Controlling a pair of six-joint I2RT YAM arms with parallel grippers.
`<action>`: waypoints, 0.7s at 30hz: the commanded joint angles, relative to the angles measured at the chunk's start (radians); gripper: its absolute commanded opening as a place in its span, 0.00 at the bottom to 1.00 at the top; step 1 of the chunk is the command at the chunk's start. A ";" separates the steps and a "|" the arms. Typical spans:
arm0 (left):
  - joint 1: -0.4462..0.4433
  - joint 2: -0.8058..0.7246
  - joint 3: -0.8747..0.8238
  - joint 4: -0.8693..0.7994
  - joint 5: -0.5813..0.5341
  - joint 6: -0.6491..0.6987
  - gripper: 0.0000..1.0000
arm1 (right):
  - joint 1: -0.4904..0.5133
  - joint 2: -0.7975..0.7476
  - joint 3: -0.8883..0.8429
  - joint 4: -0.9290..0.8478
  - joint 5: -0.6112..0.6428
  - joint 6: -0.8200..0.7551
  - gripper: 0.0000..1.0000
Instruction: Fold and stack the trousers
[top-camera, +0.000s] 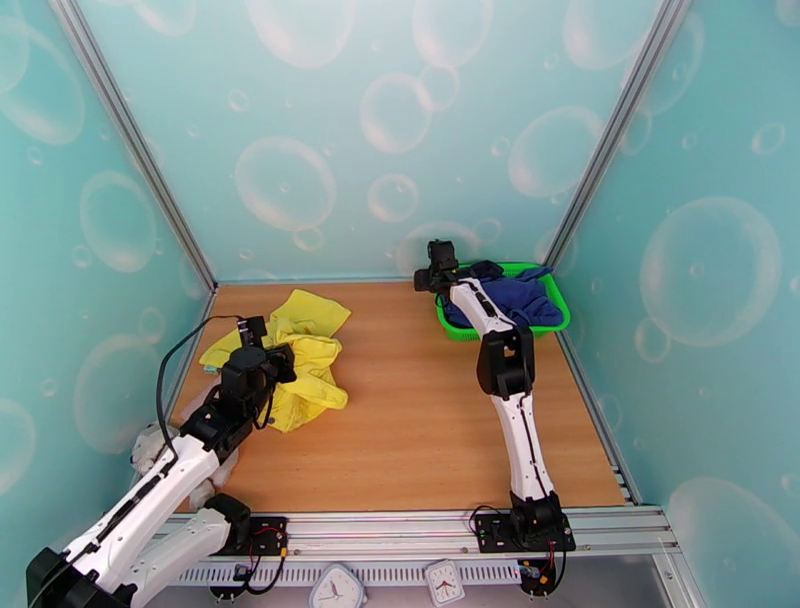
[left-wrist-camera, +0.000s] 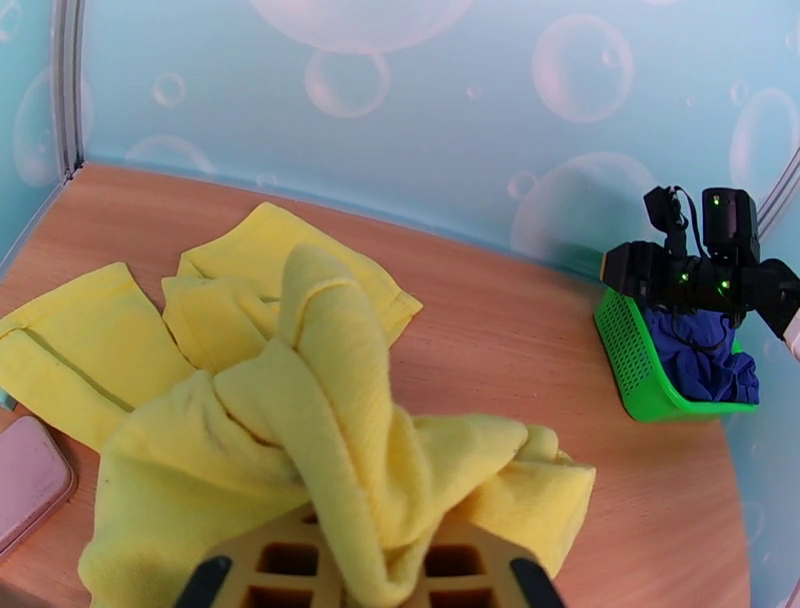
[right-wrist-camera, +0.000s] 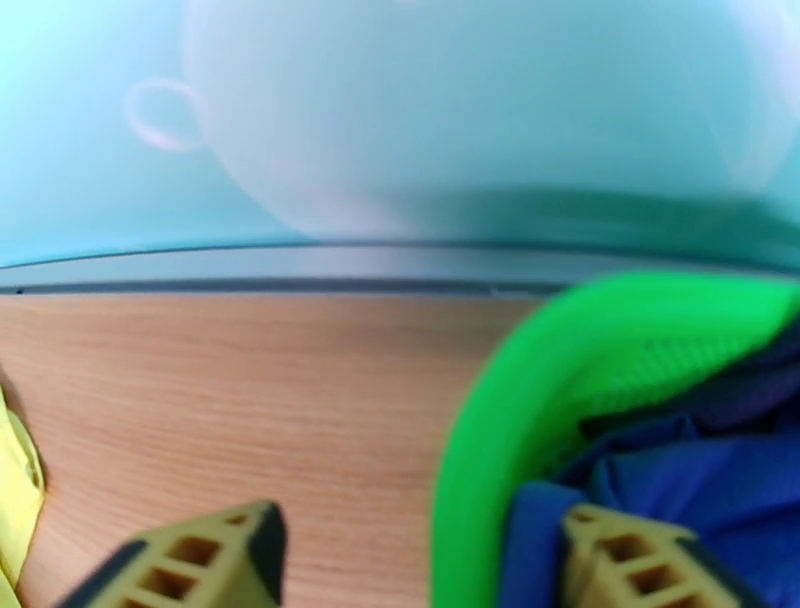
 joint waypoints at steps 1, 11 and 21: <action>-0.039 0.032 0.138 -0.007 -0.011 0.032 0.00 | 0.014 -0.079 0.035 0.097 -0.015 -0.024 0.79; -0.306 0.243 0.328 0.067 0.151 0.074 0.00 | 0.045 -0.630 -0.577 0.316 0.046 0.096 0.99; -0.350 0.417 0.299 0.290 -0.130 -0.072 0.24 | 0.010 -1.179 -1.095 0.362 0.037 0.227 0.99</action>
